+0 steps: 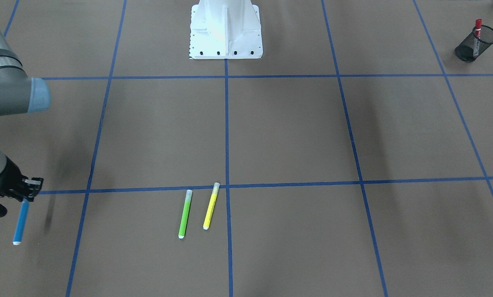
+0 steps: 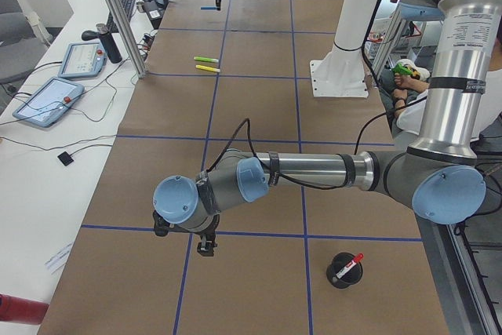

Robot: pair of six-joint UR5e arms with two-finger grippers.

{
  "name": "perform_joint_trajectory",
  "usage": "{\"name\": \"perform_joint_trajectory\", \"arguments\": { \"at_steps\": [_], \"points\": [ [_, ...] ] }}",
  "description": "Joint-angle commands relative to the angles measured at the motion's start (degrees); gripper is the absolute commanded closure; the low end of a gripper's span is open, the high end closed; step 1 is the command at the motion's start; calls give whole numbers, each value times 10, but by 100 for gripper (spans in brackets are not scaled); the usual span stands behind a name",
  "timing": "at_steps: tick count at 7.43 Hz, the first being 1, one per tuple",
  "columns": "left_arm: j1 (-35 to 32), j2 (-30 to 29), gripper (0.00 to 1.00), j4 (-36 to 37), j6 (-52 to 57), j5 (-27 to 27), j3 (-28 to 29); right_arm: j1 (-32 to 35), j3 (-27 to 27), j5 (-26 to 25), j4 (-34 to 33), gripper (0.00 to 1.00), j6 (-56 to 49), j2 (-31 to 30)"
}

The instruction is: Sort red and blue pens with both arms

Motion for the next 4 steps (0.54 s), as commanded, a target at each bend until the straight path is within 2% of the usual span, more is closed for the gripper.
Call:
{"name": "perform_joint_trajectory", "arguments": {
  "at_steps": [1,3,4],
  "points": [
    [0,4,0,0,1,0,-15,49,82,7,-111,100,-158,-101],
    [0,5,0,0,4,0,-28,90,159,7,-241,100,-288,-174],
    [0,9,0,0,2,0,-41,123,163,6,-278,100,-368,-207]
  ]
}}
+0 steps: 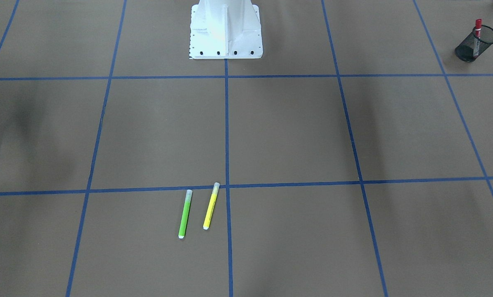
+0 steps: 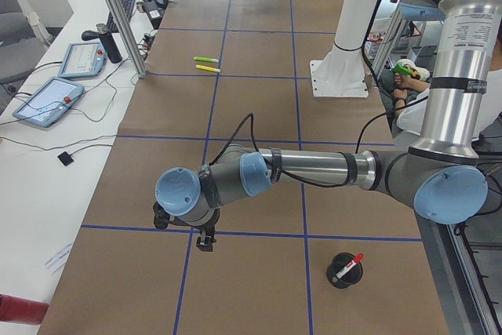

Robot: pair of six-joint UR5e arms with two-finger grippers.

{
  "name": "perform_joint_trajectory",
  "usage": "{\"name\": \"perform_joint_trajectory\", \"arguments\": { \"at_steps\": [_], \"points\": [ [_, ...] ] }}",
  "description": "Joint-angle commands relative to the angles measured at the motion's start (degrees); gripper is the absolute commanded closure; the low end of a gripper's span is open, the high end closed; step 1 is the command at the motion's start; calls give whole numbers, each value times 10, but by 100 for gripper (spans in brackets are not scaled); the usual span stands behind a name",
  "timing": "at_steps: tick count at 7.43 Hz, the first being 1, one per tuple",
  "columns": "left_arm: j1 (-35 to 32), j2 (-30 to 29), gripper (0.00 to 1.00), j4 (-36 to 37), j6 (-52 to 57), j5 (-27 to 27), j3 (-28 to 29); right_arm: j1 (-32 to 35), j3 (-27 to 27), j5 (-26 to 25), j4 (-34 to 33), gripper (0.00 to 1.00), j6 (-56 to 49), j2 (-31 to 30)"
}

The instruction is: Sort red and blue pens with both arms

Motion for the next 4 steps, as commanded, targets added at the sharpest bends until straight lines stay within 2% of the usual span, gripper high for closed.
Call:
{"name": "perform_joint_trajectory", "arguments": {
  "at_steps": [1,2,4],
  "points": [
    [0,4,0,-1,2,0,-18,44,24,0,-90,100,-125,-80],
    [0,4,0,-1,2,-1,-28,45,29,1,-121,100,-135,-109],
    [38,3,0,-61,-23,-81,-25,48,32,2,-247,100,-233,-124]
  ]
}}
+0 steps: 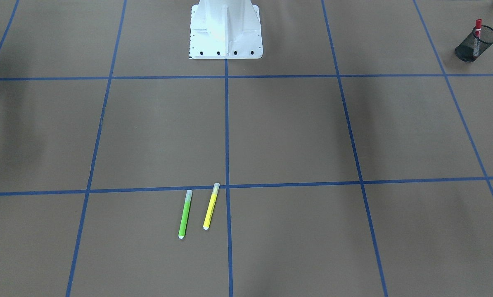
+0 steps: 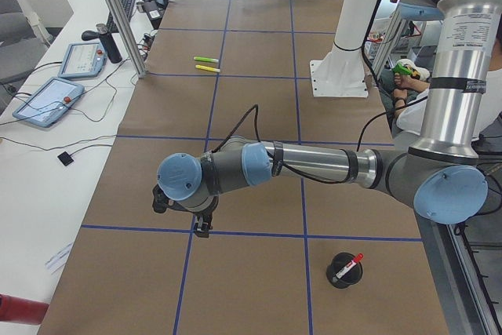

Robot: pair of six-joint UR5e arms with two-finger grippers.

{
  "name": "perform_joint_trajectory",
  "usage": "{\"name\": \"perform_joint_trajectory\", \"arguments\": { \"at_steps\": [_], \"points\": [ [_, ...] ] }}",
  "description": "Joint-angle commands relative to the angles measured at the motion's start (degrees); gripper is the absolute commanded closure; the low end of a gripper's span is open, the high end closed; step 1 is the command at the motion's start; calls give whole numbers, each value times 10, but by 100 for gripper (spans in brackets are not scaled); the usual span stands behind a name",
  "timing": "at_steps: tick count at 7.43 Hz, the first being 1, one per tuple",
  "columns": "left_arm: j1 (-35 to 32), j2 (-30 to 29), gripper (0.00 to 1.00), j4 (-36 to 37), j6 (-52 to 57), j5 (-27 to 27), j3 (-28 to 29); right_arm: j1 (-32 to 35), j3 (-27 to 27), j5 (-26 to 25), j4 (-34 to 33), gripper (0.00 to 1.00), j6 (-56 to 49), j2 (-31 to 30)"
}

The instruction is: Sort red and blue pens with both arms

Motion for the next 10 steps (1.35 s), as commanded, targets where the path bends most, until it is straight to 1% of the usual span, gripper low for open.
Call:
{"name": "perform_joint_trajectory", "arguments": {
  "at_steps": [1,2,3,4,5,6,7,8,10],
  "points": [
    [21,-4,0,-92,-72,-38,-4,3,1,0,-141,100,-96,-11],
    [22,-5,0,-157,-133,-30,-1,3,0,0,-201,100,-135,-11],
    [22,-6,0,-193,-165,-12,-1,3,-1,-1,-253,100,-173,-11],
    [22,-6,0,-200,-172,-12,-1,3,-1,-2,-306,100,-187,-20],
    [22,-7,0,-201,-176,-12,-5,4,10,-5,-312,100,-206,-58],
    [22,-12,0,-203,-185,-12,-8,12,10,-10,-312,100,-248,-89],
    [23,-12,0,-206,-189,-12,-11,23,8,-28,-315,100,-260,-104],
    [23,-13,0,-206,-189,-12,-11,24,3,-33,-308,100,-262,-132],
    [23,-15,0,-206,-190,-10,-23,28,-12,-49,-297,100,-283,-155]
  ]
}}
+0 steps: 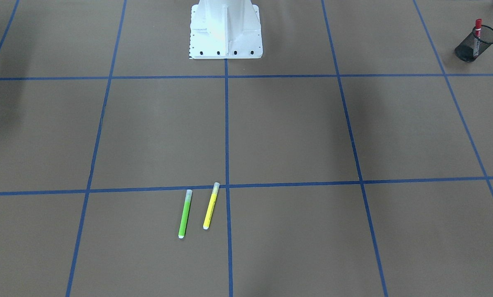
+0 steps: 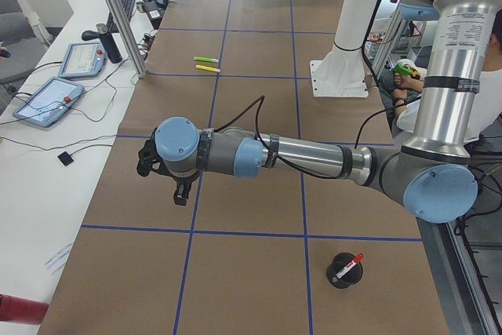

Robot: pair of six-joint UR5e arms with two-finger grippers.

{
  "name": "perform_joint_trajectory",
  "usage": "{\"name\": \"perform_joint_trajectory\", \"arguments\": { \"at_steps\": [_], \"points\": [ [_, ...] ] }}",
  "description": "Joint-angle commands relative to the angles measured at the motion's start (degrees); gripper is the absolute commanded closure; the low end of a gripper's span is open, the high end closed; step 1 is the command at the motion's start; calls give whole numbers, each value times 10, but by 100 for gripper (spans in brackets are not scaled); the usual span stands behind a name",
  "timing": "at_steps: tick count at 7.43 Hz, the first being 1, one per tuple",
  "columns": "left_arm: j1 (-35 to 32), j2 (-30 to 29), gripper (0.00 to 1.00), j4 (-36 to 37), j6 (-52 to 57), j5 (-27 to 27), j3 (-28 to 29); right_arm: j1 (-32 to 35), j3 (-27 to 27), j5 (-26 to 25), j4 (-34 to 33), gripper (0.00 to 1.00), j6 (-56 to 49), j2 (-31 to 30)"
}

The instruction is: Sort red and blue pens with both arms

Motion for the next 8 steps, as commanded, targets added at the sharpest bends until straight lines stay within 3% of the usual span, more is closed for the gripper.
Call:
{"name": "perform_joint_trajectory", "arguments": {
  "at_steps": [1,4,5,6,7,8],
  "points": [
    [0,-9,0,0,-4,1,-8,4,-29,-11,31,100,-12,-22],
    [0,-22,0,1,-20,19,-26,5,-122,-1,117,100,-10,-12],
    [0,-15,0,1,-25,19,-39,5,-125,7,117,100,-8,-3],
    [0,-10,0,2,-39,20,-49,4,-140,23,119,68,-9,-3],
    [-1,-9,0,2,-39,20,-50,4,-140,48,118,1,-6,-2],
    [-1,-8,0,2,-41,20,-51,4,-141,54,118,0,-6,8]
  ]
}}
